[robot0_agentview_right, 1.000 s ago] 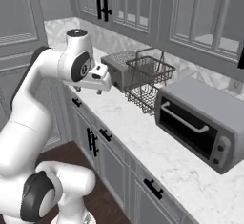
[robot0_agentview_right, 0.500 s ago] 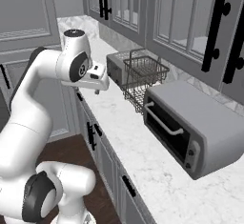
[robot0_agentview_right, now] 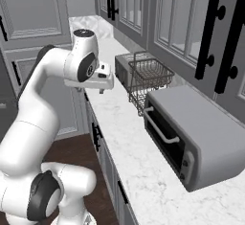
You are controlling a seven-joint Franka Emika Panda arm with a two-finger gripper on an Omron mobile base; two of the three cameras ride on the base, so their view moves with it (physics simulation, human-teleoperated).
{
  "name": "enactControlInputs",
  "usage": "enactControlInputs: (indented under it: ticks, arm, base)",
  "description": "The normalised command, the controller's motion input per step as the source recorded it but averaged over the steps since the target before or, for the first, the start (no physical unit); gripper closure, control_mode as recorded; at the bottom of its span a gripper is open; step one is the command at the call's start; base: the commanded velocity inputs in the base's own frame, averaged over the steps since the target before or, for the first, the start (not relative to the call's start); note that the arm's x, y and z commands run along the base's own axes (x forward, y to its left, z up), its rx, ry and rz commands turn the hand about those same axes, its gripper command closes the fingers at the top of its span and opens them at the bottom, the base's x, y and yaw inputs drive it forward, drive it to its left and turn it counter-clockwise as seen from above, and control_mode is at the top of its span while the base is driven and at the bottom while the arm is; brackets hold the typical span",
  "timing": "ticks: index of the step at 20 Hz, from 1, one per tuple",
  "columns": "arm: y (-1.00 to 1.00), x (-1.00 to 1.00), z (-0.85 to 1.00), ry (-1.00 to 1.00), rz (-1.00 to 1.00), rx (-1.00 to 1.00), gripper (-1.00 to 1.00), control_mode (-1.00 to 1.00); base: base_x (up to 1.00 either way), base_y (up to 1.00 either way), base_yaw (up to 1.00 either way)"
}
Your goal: Take a straw from the drawer in front and place it inside the glass cup on the dining counter.
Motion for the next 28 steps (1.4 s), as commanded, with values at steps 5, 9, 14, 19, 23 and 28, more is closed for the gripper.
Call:
enactControlInputs:
  ticks: [5, 9, 14, 19, 23, 28]
  arm:
    - [0.65, -0.11, 0.00, -0.07, 0.09, -0.19, -1.00, -1.00]
    - [0.90, 0.00, -0.07, -0.04, 0.00, -0.30, -1.00, -1.00]
    - [0.80, 0.02, -0.28, 0.00, 0.00, -0.32, -1.00, -1.00]
    - [0.69, 0.26, -0.42, 0.00, 0.00, -0.36, -1.00, -1.00]
    - [0.42, 0.45, -0.50, 0.00, -0.02, -0.40, -1.00, -1.00]
    - [0.02, 0.48, -0.54, 0.00, -0.04, -0.36, -1.00, -1.00]
  base:
    - [0.00, 0.00, 0.00]
    - [0.00, 0.00, 0.00]
    - [0.00, 0.00, 0.00]
    - [0.00, 0.00, 0.00]
    - [0.00, 0.00, 0.00]
    - [0.00, 0.00, 0.00]
